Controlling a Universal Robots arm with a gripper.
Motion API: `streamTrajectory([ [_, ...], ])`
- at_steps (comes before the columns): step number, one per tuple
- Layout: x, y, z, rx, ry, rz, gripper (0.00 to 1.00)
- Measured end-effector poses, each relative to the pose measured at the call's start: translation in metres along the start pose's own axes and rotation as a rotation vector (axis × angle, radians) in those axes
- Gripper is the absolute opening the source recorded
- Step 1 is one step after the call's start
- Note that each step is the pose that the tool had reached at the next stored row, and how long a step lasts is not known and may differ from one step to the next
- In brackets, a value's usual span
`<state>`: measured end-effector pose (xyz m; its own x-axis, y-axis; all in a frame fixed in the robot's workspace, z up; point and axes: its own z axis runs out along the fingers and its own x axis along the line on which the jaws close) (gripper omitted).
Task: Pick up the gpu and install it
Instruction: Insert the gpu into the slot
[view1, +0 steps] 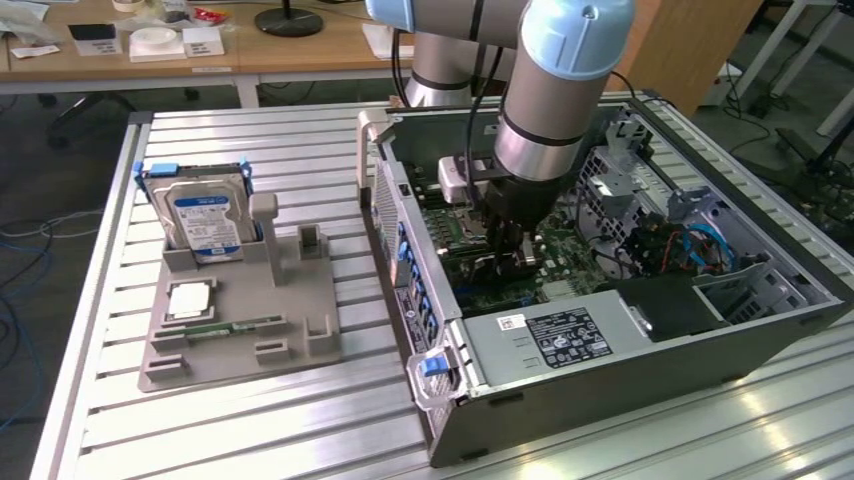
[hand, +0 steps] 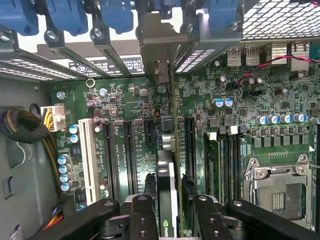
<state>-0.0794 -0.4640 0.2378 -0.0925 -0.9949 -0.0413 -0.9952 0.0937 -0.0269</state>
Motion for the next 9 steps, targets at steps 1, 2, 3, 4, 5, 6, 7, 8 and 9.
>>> streamTrajectory([
  [1, 0.0000, 0.0000, 0.0000, 0.0000, 0.0000, 0.000, 0.35],
  [2, 0.0000, 0.0000, 0.0000, 0.0000, 0.0000, 0.000, 0.35],
  [3, 0.0000, 0.0000, 0.0000, 0.0000, 0.0000, 0.000, 0.35],
  [4, 0.0000, 0.0000, 0.0000, 0.0000, 0.0000, 0.000, 0.35],
  [5, 0.0000, 0.0000, 0.0000, 0.0000, 0.0000, 0.000, 0.35],
  [6, 0.0000, 0.0000, -0.0006, -0.0001, 0.0004, 0.000, 0.35],
  [7, -0.0001, -0.0001, -0.0014, -0.0001, 0.0003, 0.000, 0.35],
  [8, -0.0001, -0.0002, -0.0023, -0.0001, 0.0001, 0.000, 0.35],
  [9, -0.0001, -0.0002, -0.0035, -0.0001, 0.0001, 0.000, 0.35],
])
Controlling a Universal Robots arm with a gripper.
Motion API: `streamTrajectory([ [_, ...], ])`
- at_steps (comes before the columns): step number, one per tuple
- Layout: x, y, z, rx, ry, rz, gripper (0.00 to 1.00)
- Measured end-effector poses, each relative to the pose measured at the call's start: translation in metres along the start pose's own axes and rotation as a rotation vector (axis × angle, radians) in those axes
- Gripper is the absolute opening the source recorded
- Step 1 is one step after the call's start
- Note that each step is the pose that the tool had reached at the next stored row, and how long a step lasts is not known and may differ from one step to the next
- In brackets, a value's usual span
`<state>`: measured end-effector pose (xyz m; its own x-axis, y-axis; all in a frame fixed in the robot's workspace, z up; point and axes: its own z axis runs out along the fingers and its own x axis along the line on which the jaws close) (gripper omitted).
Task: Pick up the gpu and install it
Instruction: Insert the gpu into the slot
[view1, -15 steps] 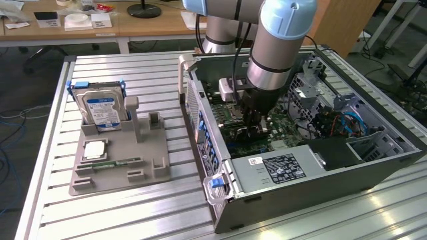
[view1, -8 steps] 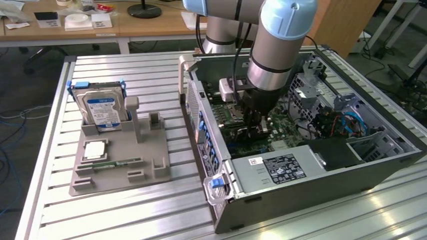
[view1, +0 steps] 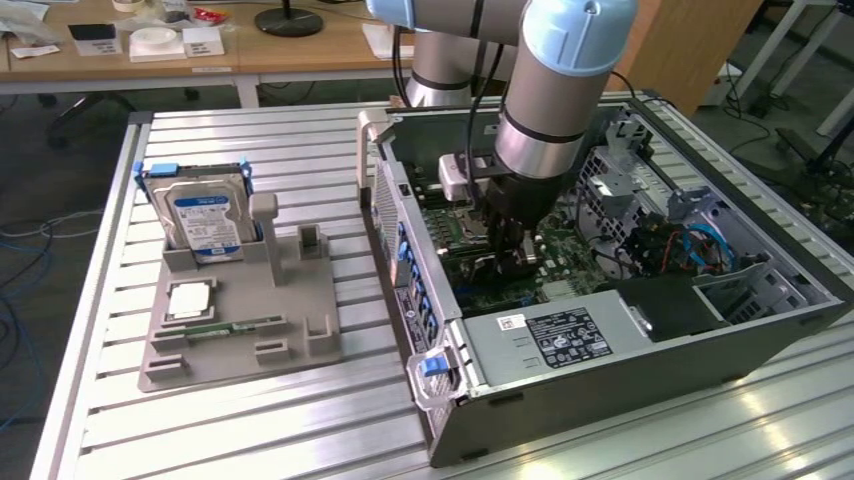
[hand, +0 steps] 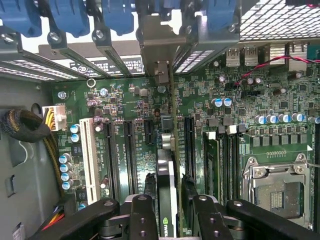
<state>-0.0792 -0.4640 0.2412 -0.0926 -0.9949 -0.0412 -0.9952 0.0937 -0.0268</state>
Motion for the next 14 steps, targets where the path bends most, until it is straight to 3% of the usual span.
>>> streamTrajectory([
  [14, -0.0002, -0.0002, -0.0050, 0.0001, 0.0000, 0.000, 0.35],
])
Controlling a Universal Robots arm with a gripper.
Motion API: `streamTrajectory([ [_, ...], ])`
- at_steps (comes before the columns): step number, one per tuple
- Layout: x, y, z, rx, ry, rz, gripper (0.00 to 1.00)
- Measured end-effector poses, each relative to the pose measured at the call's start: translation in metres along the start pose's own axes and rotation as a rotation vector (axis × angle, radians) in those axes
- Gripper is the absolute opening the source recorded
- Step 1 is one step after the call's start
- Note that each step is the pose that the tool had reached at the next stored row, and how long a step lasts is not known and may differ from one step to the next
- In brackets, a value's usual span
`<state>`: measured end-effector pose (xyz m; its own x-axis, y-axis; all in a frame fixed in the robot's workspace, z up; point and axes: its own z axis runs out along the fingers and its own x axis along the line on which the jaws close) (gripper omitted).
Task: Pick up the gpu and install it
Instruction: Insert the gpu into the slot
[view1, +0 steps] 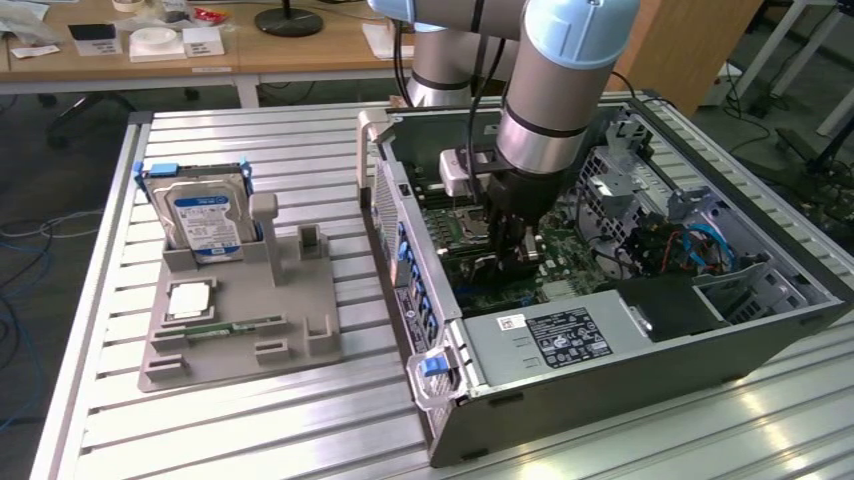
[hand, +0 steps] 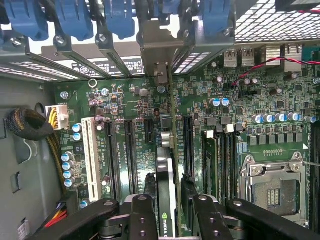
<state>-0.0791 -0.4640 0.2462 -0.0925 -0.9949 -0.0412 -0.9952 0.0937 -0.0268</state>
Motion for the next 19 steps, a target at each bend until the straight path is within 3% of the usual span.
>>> streamTrajectory([
  [6, 0.0000, 0.0000, 0.0000, 0.0000, 0.0001, 0.000, 0.35],
  [8, 0.0001, 0.0000, -0.0001, -0.0001, 0.0003, 0.000, 0.27],
  [19, 0.0000, 0.0000, 0.0001, 0.0000, -0.0001, 0.000, 0.27],
])
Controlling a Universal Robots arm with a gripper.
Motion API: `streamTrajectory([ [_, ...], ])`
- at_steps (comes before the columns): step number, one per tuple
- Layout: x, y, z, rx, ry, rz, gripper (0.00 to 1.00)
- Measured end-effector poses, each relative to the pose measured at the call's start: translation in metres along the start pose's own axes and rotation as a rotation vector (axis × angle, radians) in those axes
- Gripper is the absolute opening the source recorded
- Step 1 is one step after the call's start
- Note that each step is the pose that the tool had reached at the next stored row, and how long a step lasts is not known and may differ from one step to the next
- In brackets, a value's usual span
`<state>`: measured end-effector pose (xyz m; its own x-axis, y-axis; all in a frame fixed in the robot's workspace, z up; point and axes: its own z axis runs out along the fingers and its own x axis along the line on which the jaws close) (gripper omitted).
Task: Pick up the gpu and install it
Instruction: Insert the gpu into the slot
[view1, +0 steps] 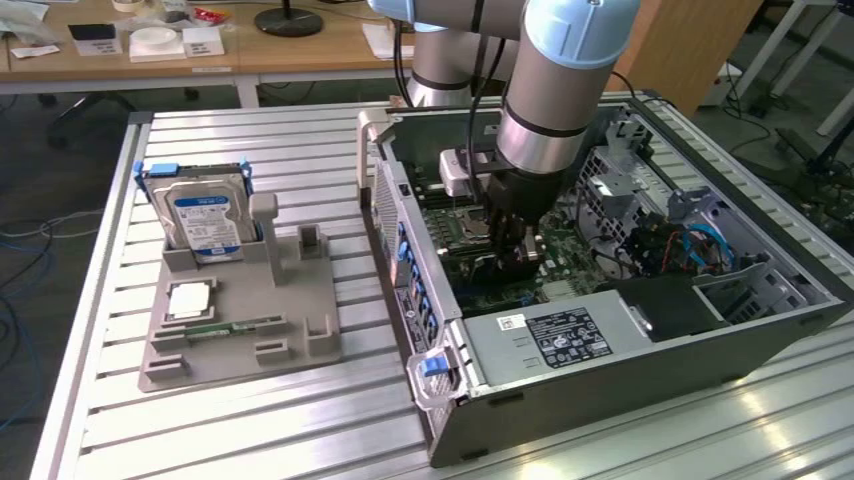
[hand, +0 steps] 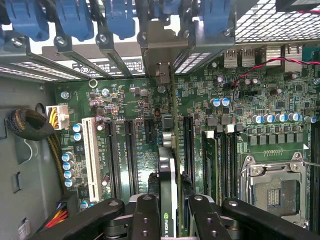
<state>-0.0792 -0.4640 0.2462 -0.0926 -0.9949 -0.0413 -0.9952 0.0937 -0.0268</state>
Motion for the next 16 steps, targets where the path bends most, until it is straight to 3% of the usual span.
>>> streamTrajectory([
  [16, 0.0002, 0.0009, 0.0030, 0.0002, -0.0002, 0.000, 0.27],
])
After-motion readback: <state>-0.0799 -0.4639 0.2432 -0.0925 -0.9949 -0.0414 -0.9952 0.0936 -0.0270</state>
